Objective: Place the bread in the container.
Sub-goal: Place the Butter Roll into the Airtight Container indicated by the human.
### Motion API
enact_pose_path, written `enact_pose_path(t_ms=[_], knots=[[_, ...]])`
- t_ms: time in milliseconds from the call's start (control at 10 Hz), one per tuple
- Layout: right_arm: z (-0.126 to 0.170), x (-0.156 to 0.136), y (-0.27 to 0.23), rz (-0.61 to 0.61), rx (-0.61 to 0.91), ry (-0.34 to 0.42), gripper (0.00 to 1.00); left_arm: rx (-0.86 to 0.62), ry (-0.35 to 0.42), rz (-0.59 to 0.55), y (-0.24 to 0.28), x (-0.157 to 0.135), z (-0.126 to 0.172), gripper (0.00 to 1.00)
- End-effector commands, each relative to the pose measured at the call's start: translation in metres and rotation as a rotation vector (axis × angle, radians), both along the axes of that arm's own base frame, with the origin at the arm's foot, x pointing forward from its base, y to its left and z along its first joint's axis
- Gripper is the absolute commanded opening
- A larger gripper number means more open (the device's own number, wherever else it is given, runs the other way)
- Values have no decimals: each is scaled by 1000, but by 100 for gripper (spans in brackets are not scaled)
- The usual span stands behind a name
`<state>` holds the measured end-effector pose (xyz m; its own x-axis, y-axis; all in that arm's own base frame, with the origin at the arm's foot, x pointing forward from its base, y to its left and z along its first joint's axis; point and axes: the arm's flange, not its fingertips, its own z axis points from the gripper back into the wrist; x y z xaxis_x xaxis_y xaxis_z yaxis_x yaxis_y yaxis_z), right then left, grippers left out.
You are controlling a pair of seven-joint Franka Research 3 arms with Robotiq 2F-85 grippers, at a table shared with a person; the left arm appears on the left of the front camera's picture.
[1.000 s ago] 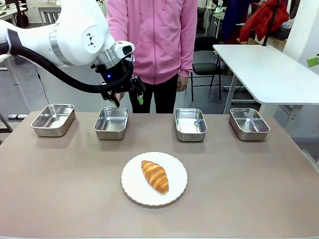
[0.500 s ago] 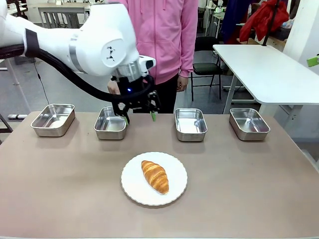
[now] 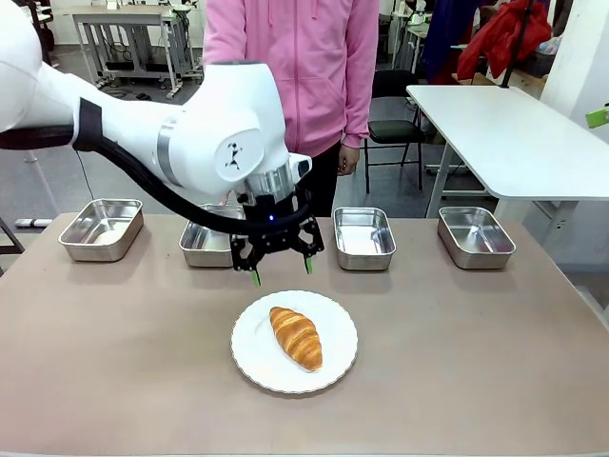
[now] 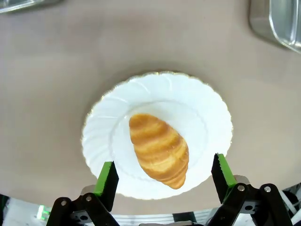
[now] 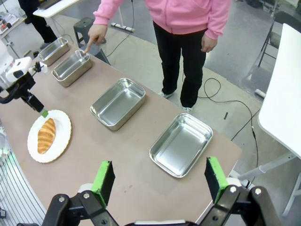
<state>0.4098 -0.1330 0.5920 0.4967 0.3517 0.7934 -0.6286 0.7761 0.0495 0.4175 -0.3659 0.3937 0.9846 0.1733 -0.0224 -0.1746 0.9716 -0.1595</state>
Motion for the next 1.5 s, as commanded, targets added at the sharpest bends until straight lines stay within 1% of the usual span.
enact_pose_path(t_ms=[0,100,200,300,400,500,600,700,800,900,1000,1200,1400], knots=[[-1,1,-1,19,17,-27,100,-59,-22,77,-4,-30,-6,100],[-1,1,-1,19,17,-27,100,-69,-22,139,-5,-40,-11,100],[-1,1,-1,19,17,-27,100,-45,14,173,-6,-50,-16,100],[-1,1,-1,19,17,-27,100,-37,23,211,-4,-52,-18,100],[-1,1,-1,19,17,-27,100,11,52,166,-4,-49,-13,100],[-1,1,-1,19,17,-27,100,-35,23,151,-9,-45,-18,100],[-1,1,-1,19,17,-27,100,-35,23,151,-9,-45,-18,100],[-1,1,-1,19,17,-27,100,-18,40,163,-6,-48,-20,100],[-1,1,-1,19,17,-27,100,-4,30,247,-10,-46,-25,100],[-1,1,-1,19,17,-27,100,-28,41,291,-10,-49,-26,100],[-1,1,-1,19,17,-27,100,-18,45,305,-12,-48,-32,100],[-1,1,-1,19,17,-27,100,-30,82,279,-21,-45,-41,100],[-1,1,-1,19,17,-27,100,5,97,279,-22,-46,-51,100]])
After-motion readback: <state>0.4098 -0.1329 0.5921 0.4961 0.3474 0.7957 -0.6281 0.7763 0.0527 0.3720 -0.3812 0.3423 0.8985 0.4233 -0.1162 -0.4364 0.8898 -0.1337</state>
